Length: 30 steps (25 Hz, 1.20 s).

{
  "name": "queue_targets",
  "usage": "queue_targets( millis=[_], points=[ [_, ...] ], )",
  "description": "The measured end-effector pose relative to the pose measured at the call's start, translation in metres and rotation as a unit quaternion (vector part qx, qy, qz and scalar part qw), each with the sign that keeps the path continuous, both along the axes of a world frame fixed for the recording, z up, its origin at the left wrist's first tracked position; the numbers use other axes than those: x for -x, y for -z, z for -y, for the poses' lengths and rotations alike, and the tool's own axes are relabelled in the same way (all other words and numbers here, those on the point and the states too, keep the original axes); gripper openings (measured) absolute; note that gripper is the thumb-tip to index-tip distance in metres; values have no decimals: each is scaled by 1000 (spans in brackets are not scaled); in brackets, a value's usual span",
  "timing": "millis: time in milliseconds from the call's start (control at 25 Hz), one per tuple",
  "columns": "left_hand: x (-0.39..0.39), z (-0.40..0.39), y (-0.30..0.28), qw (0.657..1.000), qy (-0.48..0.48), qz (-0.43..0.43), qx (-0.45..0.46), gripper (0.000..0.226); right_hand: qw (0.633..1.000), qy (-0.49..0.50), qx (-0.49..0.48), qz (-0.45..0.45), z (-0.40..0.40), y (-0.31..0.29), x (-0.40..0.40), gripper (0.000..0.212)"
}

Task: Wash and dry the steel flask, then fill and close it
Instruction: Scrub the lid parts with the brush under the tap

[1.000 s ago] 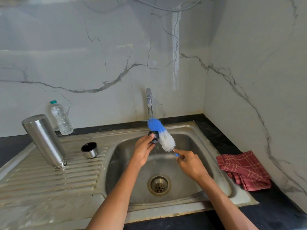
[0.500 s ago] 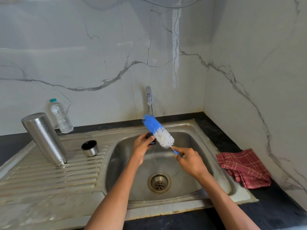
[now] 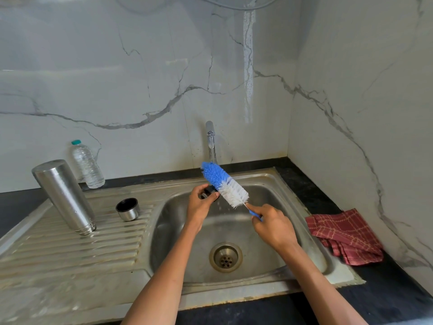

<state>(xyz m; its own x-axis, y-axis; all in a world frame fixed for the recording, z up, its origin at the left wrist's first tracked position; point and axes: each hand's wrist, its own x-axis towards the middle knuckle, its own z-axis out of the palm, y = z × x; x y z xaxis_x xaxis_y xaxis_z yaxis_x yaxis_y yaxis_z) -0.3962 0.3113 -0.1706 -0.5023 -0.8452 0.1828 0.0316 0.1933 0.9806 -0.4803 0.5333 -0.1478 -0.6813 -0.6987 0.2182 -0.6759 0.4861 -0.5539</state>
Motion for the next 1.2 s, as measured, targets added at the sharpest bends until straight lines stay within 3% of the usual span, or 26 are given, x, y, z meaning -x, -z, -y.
queue_targets(
  millis=[200, 400, 600, 880, 1040, 1200],
  points=[
    [2, -9, 0, 995, 51, 46, 76, 60, 1000, 18, -13, -13, 2, 0, 1, 47],
    [-1, -8, -6, 1000, 12, -20, 7, 42, 999, 2, -29, 33, -2, 0, 5, 48],
    [-5, -6, -7, 998, -1, -41, -51, 42, 999, -11, -22, 41, 0, 3, 6, 48],
    [-4, -8, -7, 999, 3, 12, -34, 49, 1000, 9, -14, 19, 1, 5, 7, 45],
    [-7, -3, -6, 1000, -4, 17, -24, 40, 1000, 7, -17, 0, -1, 6, 7, 45],
    [-5, -8, -9, 996, 79, 36, -14, 39, 1000, 13, -25, -6, 2, 5, 7, 47]
  ],
)
